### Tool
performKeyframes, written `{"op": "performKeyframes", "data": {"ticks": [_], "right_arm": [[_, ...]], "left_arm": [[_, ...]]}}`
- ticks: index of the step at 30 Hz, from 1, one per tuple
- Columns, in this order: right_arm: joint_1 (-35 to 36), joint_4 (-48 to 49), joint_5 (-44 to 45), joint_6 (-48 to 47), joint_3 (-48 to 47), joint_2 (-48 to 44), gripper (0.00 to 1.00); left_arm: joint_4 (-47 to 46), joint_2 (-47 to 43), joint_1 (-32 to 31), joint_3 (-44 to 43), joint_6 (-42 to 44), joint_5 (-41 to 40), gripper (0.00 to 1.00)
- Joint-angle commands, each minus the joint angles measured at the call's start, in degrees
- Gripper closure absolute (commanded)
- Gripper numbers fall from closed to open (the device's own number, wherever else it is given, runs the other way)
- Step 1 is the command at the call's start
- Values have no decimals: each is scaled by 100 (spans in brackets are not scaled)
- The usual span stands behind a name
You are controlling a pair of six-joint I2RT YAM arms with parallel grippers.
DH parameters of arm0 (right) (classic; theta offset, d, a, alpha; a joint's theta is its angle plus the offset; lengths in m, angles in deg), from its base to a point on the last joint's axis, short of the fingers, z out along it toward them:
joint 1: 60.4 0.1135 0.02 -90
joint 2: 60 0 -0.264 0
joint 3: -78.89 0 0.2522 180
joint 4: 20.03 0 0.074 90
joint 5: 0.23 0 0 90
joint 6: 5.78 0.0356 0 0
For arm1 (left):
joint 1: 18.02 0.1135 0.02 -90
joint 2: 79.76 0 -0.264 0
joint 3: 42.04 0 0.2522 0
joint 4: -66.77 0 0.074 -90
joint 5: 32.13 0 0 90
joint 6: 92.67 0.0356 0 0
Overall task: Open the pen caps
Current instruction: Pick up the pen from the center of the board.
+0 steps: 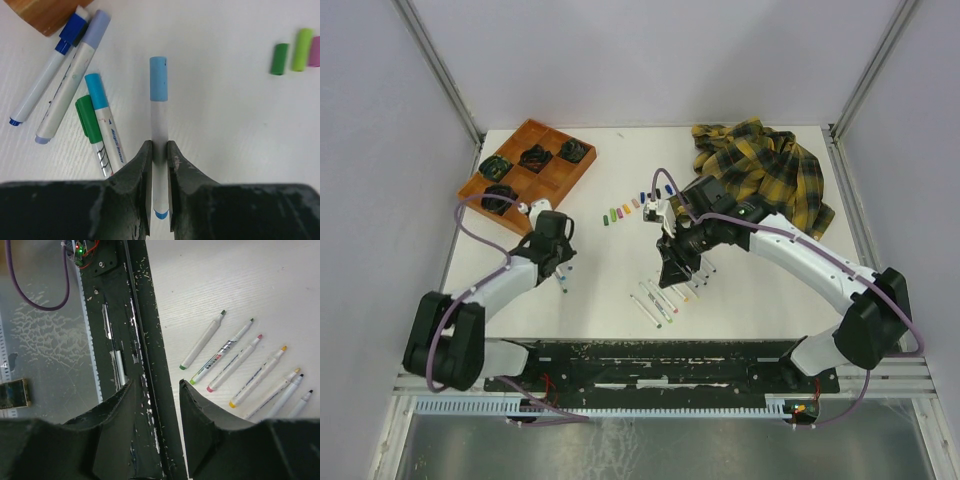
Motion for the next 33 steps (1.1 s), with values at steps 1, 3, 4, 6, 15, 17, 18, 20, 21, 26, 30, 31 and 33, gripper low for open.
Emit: {"op": "performKeyframes", "data": {"ticks": [1, 3, 4, 6, 15, 17, 18, 20, 21, 26, 30, 31, 33], "right_arm": [[-114, 543, -607, 379, 172, 28, 52], [-199, 932, -881, 658, 321, -3, 52], [-255, 1085, -1020, 826, 421, -25, 52], [-377, 1622, -1275, 1236, 657, -106, 53], [-778, 6473, -1643, 4437, 2481, -529, 49], [-798, 7550, -1580, 5015, 2900, -534, 47], [-796, 7969, -1534, 5267, 3040, -531, 46], [-797, 8490, -1466, 5544, 3191, -523, 40], [-796, 8588, -1442, 5605, 3211, -523, 40], [-795, 8605, -1346, 5714, 3229, -541, 34], [-781, 8556, -1299, 5759, 3243, -506, 29], [-774, 8540, -1293, 5744, 3243, -488, 28], [-753, 8383, -1276, 5651, 3219, -437, 27]], "left_arm": [[-573, -984, 6, 255, -85, 647, 97], [-894, -1384, -2, 434, -121, 1088, 97], [-1012, -1495, -10, 533, -169, 1315, 97], [-1518, -1876, -27, 775, -301, 1815, 97], [-3996, -3025, -775, 1898, -1302, 2689, 97], [-4306, -3140, -1115, 1985, -1371, 2471, 97], [-4441, -3173, -1282, 2018, -1398, 2354, 97], [-4683, -3181, -1570, 2061, -1463, 2117, 97], [-4812, -3161, -1688, 2084, -1512, 2024, 97], [-5483, -2807, -2265, 2109, -1584, 1639, 97], [-5876, -2433, -2580, 2056, -1610, 1422, 97], [-5928, -2355, -2644, 2023, -1597, 1375, 97], [-6049, -2216, -2771, 1959, -1579, 1299, 97]]}}
